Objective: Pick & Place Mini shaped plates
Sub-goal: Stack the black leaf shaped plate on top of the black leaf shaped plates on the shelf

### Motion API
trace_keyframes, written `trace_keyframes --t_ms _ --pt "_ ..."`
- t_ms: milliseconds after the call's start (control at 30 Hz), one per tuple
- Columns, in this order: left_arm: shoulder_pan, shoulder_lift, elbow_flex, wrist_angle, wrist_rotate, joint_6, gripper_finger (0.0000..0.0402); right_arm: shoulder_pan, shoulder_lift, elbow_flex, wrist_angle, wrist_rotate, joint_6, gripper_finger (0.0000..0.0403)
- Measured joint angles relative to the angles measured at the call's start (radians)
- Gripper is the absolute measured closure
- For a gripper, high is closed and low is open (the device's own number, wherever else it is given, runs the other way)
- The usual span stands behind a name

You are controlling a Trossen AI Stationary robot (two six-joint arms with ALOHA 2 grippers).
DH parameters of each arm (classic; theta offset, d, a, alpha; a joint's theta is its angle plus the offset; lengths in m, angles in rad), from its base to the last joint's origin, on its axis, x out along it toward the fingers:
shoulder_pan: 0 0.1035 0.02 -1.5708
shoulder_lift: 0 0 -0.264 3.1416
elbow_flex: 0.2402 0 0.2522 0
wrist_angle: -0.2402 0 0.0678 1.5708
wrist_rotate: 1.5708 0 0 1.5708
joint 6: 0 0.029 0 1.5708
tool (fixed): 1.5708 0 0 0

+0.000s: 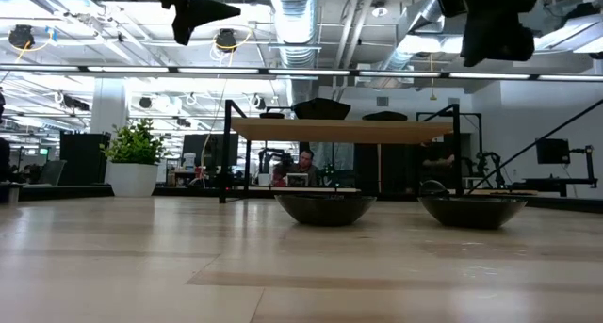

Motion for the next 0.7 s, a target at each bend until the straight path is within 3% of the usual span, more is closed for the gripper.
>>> trace_keyframes --t_ms 167,500,700 --pt "-0.053 0.027 0.0 -0.01 0.01 -0.027 0.0188 0.184 0.019 -0.095 0.135 0.164 0.139 0.0332" --pt "-0.158 0.179 0.0 -0.007 0.004 -0.15 0.0188 0.435 0.016 -0.239 0.157 0.358 0.482 0.0332" --pt "-0.179 0.303 0.0 0.0 0.002 -0.193 0.0188 0.56 0.017 -0.256 0.156 0.516 0.568 0.0332"
